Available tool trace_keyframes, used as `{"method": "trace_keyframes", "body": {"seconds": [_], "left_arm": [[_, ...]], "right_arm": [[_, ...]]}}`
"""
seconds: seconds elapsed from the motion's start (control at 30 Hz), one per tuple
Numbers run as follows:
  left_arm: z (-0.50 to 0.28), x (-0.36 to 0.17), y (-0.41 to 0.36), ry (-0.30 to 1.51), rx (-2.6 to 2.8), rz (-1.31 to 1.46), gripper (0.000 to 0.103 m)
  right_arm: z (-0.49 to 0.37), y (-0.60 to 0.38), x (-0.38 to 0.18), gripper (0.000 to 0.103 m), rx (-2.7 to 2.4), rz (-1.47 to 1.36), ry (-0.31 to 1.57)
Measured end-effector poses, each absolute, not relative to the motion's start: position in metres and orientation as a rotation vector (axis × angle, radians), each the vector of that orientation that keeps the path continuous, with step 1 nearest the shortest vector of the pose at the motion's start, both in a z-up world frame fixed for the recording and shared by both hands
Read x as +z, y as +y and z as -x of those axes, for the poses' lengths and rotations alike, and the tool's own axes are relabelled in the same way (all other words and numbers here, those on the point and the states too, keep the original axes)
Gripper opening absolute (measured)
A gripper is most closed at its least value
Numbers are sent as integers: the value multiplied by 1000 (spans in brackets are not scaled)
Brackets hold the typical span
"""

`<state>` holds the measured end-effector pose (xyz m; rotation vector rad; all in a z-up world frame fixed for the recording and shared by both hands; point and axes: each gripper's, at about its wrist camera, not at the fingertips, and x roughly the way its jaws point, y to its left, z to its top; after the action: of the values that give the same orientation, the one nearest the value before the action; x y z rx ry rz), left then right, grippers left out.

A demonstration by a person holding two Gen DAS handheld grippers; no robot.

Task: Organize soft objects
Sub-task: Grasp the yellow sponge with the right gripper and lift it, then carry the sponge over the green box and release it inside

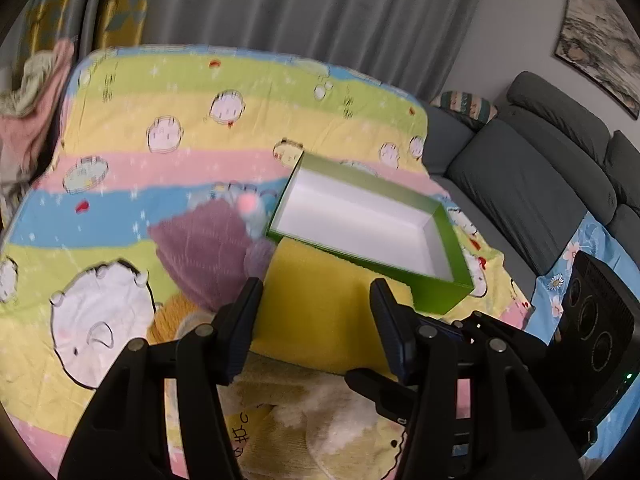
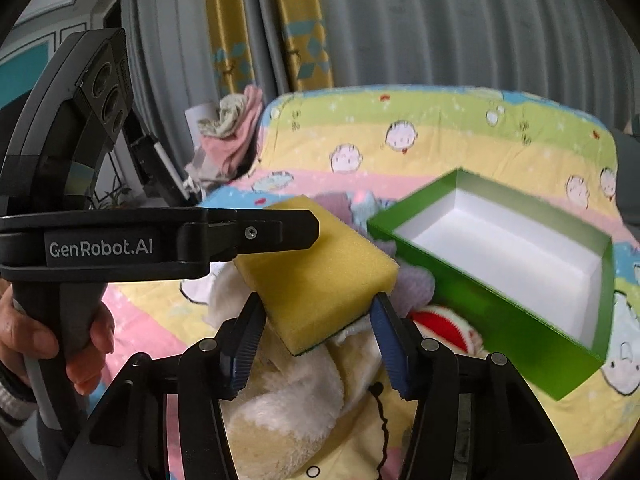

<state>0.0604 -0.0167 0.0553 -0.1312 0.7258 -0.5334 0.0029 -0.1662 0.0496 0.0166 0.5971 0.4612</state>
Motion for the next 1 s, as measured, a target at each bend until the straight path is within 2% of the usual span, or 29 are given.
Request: {"method": "trace_keyframes", "body": {"seconds": [0.27,0.5,0.7,1.0], "left_arm": [[-54,85,-30,655,-549,94,53],[-76,92,-74,649,-585,43,53],[-114,80,-130,670,-606,-30,53],[-165,49,-172,773,-606,-44,56]], "right_arm": [[8,-179,77,56,439,-36,520],[-9,-215,83,56,373,-72,504],[-39,-255,78,56,297,-108,538],[-89,-292,45,56,235,-154,658]]}}
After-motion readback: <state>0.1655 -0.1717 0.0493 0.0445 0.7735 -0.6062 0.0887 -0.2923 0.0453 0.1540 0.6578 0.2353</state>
